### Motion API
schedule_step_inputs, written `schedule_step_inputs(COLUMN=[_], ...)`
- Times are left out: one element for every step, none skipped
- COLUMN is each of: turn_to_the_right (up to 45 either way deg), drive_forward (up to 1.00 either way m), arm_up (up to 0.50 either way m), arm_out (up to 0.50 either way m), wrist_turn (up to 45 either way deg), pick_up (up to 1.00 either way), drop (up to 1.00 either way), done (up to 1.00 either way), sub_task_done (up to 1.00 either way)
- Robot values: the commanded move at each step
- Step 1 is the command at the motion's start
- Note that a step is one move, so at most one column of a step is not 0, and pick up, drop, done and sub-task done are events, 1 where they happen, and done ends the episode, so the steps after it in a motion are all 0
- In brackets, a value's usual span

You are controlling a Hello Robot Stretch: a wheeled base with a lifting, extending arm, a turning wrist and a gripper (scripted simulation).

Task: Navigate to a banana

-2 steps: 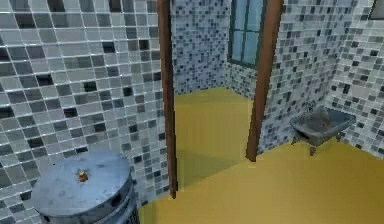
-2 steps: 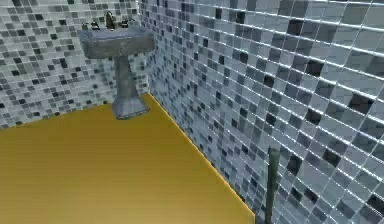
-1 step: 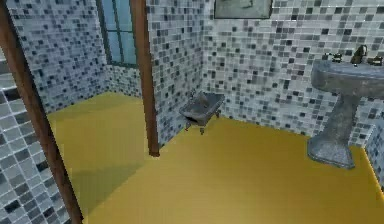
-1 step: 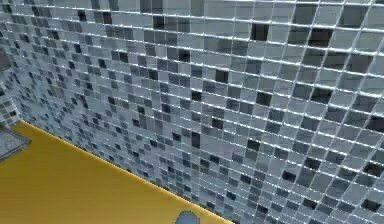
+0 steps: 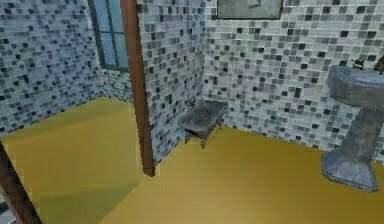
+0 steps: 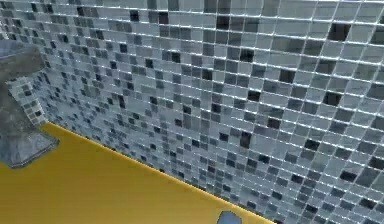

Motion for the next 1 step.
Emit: schedule_step_inputs(turn_to_the_right=[-21.0], drive_forward=[0.0], arm_up=[0.0], arm_out=[0.0], wrist_turn=[0.0], pick_up=[0.0], drop=[0.0], done=[0.0], sub_task_done=[0.0])
